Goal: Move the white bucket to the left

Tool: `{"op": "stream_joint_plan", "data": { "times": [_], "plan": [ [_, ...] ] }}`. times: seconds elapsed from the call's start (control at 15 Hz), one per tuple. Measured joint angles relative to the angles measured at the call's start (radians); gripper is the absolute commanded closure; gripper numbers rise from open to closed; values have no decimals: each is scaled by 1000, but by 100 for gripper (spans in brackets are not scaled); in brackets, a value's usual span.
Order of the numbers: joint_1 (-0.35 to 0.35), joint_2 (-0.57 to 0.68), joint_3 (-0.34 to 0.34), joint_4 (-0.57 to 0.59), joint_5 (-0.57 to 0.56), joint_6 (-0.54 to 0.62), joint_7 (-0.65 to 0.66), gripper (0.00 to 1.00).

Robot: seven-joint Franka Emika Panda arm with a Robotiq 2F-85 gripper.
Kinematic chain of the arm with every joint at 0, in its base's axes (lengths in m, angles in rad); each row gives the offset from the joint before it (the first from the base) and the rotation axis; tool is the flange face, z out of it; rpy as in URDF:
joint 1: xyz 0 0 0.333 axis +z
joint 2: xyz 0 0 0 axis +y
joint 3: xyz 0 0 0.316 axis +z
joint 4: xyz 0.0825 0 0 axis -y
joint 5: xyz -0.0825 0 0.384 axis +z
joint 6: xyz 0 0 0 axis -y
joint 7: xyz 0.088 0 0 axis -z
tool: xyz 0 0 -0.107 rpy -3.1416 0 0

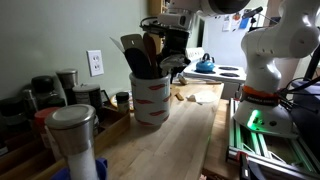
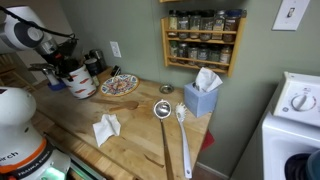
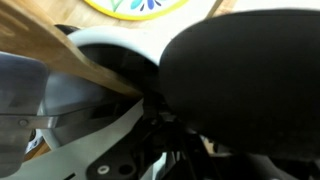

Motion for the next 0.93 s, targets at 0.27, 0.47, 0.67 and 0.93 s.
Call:
{"op": "stream_joint_plan", "data": {
  "times": [0.27, 0.47, 0.67, 0.93],
  "plan": [
    [35, 71, -48, 1, 88, 83, -119, 96],
    [51, 95, -79, 2, 163, 94, -202, 96],
    [51, 96, -101, 1, 216, 92, -265, 96],
    [51, 97, -121, 1, 271, 90, -337, 54]
  ]
}}
